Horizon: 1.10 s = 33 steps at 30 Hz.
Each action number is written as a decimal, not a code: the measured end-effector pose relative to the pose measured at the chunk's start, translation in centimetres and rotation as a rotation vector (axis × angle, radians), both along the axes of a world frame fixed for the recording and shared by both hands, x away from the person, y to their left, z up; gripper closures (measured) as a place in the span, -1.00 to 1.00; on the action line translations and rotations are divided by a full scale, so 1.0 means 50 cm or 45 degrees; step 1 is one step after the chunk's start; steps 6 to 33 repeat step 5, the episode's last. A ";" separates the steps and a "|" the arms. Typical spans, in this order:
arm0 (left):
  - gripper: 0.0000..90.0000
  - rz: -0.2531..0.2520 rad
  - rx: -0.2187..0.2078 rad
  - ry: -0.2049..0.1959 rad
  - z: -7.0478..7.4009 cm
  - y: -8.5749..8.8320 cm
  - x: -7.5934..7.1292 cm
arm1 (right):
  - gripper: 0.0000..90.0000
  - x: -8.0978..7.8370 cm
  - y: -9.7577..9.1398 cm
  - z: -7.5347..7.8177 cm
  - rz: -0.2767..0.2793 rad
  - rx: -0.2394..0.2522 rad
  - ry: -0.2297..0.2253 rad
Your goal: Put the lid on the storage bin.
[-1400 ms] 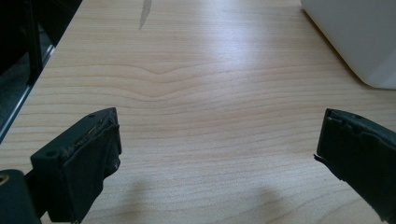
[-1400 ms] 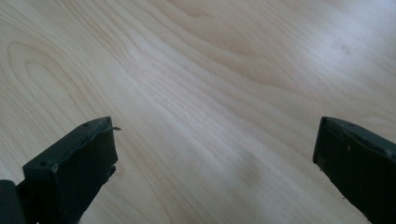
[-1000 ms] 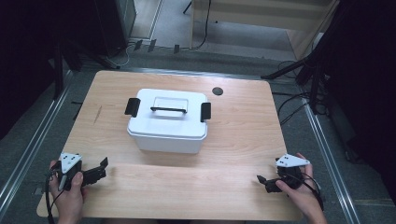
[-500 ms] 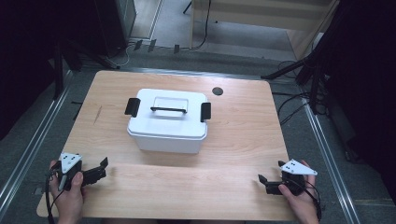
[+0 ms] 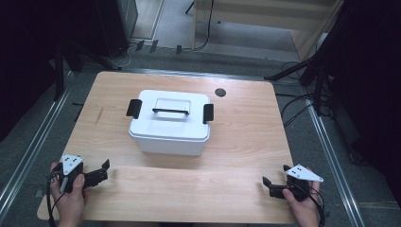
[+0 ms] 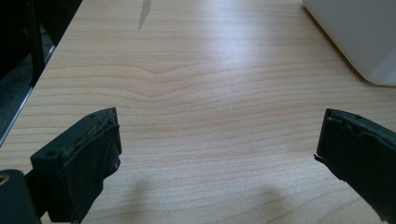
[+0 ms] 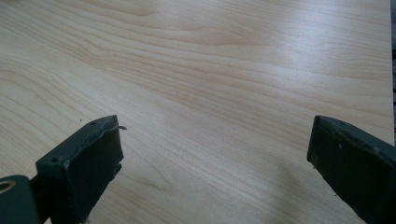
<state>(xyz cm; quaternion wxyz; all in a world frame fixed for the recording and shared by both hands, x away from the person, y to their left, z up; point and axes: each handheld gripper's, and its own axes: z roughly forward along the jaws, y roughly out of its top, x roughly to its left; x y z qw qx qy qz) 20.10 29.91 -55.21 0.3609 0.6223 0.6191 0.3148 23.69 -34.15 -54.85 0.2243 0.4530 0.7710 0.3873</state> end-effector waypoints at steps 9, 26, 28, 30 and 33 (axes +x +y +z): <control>-0.99 -0.001 0.002 0.002 0.000 0.000 0.001 | -0.94 0.001 0.002 -0.001 0.000 -0.011 0.008; -0.99 -0.001 0.002 0.002 0.000 0.000 0.001 | -0.94 0.001 0.002 -0.001 0.000 -0.011 0.008; -0.99 -0.001 0.002 0.002 0.000 0.000 0.001 | -0.94 0.001 0.002 -0.001 0.000 -0.011 0.008; -0.99 -0.001 0.002 0.002 0.000 0.000 0.001 | -0.94 0.001 0.002 -0.001 0.000 -0.011 0.008; -0.99 -0.001 0.002 0.002 0.000 0.000 0.001 | -0.94 0.001 0.002 -0.001 0.000 -0.011 0.008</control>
